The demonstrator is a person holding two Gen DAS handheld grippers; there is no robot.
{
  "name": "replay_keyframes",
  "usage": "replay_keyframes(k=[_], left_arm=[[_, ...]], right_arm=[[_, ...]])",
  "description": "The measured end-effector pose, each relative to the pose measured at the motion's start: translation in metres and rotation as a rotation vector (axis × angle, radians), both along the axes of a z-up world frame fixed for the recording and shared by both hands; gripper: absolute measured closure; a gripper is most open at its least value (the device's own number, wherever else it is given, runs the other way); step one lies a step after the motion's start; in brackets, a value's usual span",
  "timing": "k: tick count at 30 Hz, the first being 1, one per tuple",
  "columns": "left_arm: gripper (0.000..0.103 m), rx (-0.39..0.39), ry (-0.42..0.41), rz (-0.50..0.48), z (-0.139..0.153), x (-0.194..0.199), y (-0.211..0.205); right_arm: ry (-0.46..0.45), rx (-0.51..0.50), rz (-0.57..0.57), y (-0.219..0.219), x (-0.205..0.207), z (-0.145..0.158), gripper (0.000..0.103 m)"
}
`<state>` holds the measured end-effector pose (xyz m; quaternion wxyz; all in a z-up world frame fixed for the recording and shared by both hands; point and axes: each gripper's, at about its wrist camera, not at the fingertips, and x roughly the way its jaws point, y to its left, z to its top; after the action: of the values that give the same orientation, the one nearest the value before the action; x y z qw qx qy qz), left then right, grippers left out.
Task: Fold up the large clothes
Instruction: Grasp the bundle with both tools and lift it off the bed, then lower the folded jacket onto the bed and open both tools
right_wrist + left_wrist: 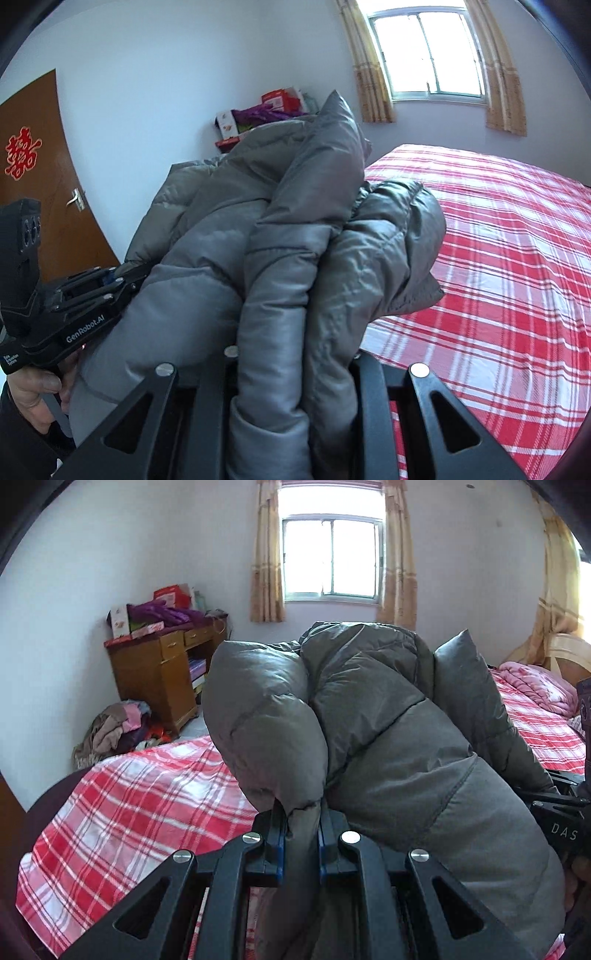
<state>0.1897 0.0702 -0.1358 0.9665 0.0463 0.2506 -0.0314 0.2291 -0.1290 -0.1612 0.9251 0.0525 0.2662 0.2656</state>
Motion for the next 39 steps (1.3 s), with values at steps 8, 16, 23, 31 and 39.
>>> replay_keyframes(k=[8,16,23,31,39], left_arm=[[0.091,-0.030,0.051,0.052,-0.025,0.014,0.035],[0.091,-0.022,0.096,0.079,-0.059,0.031,0.057],[0.086,0.008,0.114,0.106,-0.080,0.035,0.069],[0.070,0.051,0.124,0.140,-0.094,0.039,0.068],[0.035,0.033,0.142,0.211,-0.096,0.040,0.076]], right_arm=[[0.040,-0.056,0.047,0.033,0.011,-0.009,0.080],[0.093,-0.098,0.057,0.054,0.027,-0.026,0.080],[0.150,-0.114,0.065,0.066,0.034,-0.051,0.080],[0.192,-0.116,0.060,0.069,0.043,-0.065,0.077],[0.241,-0.118,0.041,0.068,0.051,-0.079,0.063]])
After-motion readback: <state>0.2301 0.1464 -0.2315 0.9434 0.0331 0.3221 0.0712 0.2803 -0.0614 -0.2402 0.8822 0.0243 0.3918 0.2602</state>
